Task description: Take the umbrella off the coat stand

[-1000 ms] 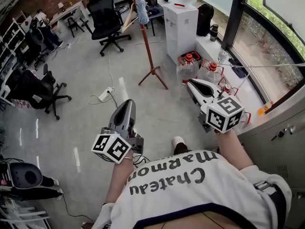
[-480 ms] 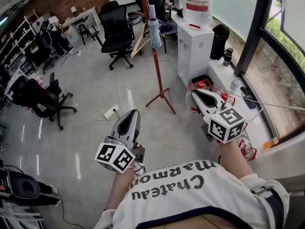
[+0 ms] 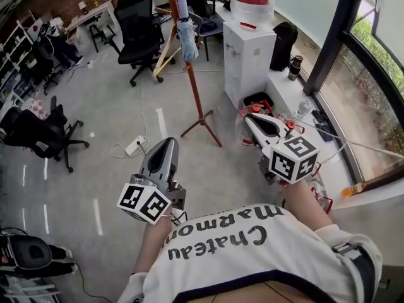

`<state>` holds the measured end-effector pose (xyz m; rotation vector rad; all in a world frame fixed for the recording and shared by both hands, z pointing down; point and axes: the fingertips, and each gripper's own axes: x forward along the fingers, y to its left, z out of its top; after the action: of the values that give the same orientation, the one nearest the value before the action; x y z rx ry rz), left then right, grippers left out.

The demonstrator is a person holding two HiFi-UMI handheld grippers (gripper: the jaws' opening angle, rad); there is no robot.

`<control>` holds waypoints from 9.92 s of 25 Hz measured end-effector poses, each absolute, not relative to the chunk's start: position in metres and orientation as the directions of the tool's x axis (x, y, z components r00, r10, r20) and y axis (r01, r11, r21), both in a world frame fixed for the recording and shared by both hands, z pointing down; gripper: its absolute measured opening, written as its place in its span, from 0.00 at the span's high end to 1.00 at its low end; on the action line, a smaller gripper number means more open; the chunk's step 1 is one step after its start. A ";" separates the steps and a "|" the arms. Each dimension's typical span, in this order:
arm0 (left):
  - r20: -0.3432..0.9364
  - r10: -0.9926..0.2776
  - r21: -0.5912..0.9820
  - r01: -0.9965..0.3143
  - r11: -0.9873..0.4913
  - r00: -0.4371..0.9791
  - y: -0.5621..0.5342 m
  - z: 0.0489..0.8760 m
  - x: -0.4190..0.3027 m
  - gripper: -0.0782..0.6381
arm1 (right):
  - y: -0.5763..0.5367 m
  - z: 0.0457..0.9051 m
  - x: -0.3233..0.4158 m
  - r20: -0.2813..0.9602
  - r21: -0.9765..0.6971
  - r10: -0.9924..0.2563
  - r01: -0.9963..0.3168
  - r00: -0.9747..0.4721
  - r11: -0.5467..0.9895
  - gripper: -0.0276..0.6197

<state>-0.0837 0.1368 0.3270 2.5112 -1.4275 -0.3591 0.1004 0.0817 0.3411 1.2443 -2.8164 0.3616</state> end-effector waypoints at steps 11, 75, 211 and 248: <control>-0.051 -0.882 0.344 -0.821 -0.456 0.468 0.110 0.348 -0.085 0.86 | 0.052 0.366 0.093 0.126 -0.306 -0.677 -0.677 -0.725 0.669 0.89; -0.162 -0.897 0.346 -0.827 -0.443 0.412 -0.247 0.303 -0.254 0.86 | -0.334 0.276 -0.042 -0.072 -0.295 -0.695 -0.650 -0.716 0.700 0.72; -0.158 -0.952 0.290 -0.909 -0.300 0.264 -0.301 0.299 -0.189 0.86 | -0.376 0.159 0.025 -0.354 0.008 -0.461 -0.495 -0.814 0.869 0.73; -0.172 -0.938 0.301 -0.891 -0.340 0.300 -0.309 0.306 -0.183 0.86 | -0.377 0.159 0.055 -0.384 -0.015 -0.531 -0.570 -0.755 0.821 0.73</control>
<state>-0.1833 -0.3090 0.3056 2.4095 -1.7094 -0.4800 0.0546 -0.3773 0.1594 1.0560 -3.3549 -0.1842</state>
